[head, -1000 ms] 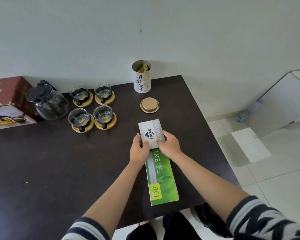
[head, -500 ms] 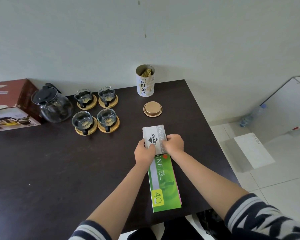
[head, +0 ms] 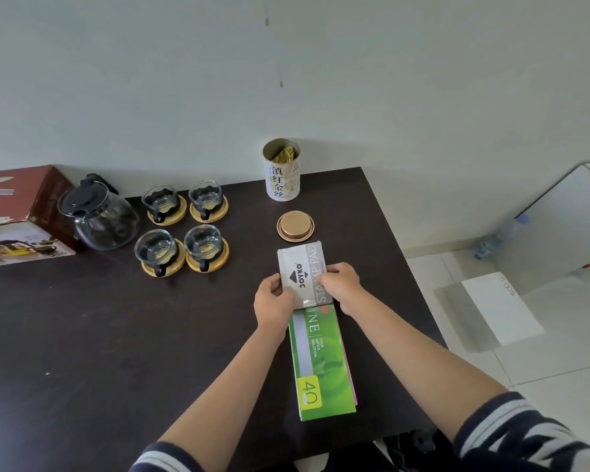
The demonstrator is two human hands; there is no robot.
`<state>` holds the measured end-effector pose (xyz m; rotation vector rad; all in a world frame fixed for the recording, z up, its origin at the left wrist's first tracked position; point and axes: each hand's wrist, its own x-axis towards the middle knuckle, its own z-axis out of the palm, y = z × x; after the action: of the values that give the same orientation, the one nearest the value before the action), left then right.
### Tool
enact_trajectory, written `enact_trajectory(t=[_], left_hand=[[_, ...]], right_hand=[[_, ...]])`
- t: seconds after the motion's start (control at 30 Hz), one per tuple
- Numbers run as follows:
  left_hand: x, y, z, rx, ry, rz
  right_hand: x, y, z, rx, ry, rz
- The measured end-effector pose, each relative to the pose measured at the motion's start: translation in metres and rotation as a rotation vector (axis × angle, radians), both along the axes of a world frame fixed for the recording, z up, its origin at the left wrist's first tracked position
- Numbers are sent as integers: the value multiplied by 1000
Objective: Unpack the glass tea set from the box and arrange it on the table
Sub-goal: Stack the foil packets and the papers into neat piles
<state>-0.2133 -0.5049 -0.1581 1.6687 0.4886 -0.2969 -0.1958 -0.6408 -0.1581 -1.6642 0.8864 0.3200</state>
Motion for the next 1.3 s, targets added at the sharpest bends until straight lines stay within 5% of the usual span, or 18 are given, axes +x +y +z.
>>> enact_trajectory(t=[0.37, 1.3], left_hand=[[58, -92, 18, 55, -28, -182], [238, -179, -10, 256, -67, -220]], right_hand=[[31, -98, 15, 19, -241, -74], [228, -180, -18, -269, -249, 173]])
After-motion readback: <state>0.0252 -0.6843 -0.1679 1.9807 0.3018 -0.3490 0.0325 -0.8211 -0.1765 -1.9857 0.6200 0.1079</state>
